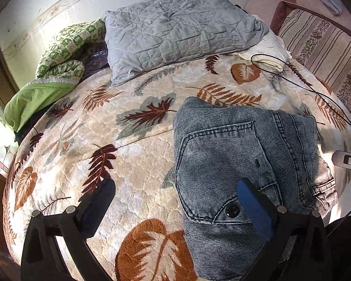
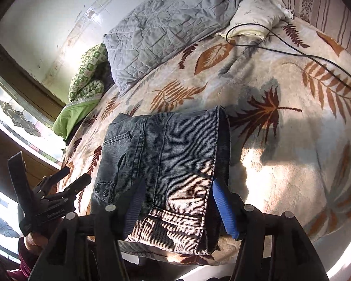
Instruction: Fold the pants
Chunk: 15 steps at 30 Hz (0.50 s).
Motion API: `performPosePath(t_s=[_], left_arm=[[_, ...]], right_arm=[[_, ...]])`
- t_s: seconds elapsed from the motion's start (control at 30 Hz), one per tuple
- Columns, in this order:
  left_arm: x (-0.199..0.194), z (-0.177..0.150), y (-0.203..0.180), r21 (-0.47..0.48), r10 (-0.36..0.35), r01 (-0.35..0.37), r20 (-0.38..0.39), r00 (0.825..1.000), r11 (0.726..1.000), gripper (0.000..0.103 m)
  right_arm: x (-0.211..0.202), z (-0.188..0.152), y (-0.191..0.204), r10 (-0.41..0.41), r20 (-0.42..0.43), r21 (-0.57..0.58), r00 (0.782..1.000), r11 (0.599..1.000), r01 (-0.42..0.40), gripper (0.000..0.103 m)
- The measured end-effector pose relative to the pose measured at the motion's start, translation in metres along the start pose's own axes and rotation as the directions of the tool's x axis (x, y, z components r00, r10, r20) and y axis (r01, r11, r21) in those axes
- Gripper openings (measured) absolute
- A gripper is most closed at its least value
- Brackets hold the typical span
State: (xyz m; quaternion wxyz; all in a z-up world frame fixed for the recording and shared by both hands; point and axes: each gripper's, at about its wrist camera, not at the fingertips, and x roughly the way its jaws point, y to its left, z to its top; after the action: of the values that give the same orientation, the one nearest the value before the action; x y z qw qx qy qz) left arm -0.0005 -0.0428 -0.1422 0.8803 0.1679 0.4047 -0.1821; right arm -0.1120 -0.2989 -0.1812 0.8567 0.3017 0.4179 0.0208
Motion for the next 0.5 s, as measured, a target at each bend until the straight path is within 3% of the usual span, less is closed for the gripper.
performPosePath(t_s=[0.3,0.5], left_arm=[[0.03,0.007,0.008,-0.037,0.002,-0.005,-0.081,0.997,0.999,0.103],[0.035,0.01,0.008,-0.034,-0.006,0.004,-0.078,0.997,0.999,0.103]], right_arm=[[0.013,0.004,-0.007,0.028,-0.029,0.038,0.999,0.999,-0.027,0.063],[0.021,0.006,-0.006,0.021,-0.054,0.027,0.998,0.999,-0.02,0.063]])
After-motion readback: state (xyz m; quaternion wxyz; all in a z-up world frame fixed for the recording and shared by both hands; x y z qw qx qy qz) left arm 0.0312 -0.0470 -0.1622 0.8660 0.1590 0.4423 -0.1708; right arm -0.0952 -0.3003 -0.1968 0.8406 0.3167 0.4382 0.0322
